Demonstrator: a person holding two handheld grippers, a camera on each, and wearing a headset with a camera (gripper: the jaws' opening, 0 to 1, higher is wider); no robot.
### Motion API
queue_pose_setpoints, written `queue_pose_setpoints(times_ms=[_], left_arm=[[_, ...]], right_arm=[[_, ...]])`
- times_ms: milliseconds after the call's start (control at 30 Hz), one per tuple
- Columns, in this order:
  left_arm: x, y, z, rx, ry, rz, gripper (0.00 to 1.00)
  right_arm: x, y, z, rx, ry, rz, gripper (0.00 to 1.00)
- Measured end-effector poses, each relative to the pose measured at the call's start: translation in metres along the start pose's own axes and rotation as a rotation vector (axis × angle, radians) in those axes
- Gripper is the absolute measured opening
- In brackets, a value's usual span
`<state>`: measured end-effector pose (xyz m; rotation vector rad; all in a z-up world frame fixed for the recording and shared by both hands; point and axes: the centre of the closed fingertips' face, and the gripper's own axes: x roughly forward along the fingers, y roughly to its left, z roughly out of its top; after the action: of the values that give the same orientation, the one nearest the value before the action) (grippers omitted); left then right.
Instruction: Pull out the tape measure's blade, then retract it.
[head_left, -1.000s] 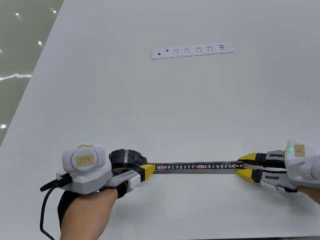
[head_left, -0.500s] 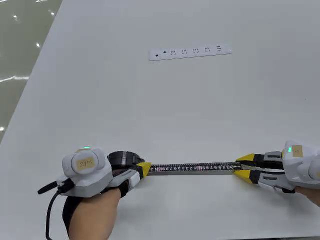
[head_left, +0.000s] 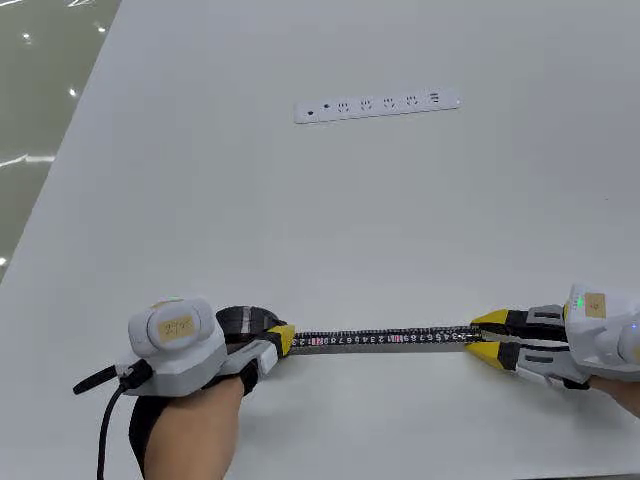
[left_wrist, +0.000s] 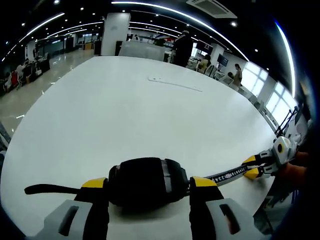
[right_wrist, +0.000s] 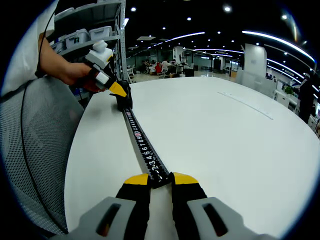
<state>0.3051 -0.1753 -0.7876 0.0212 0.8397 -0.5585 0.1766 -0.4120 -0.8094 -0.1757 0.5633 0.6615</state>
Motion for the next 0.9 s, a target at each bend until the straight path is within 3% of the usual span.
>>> queue_pose_setpoints(times_ms=[433,900], left_arm=[[0.0009,0.0002,-0.0012,0.031,-0.004,0.015,0.61],[0.0024,0.0008,-0.0035,0.028,0.048,0.025,0.59]], right_arm=[[0.0002,-0.0025,-0.0034,0.003,-0.006,-0.006,0.14],[0.0006,0.0039,0.0011,-0.016,-0.004,0.014,0.14]])
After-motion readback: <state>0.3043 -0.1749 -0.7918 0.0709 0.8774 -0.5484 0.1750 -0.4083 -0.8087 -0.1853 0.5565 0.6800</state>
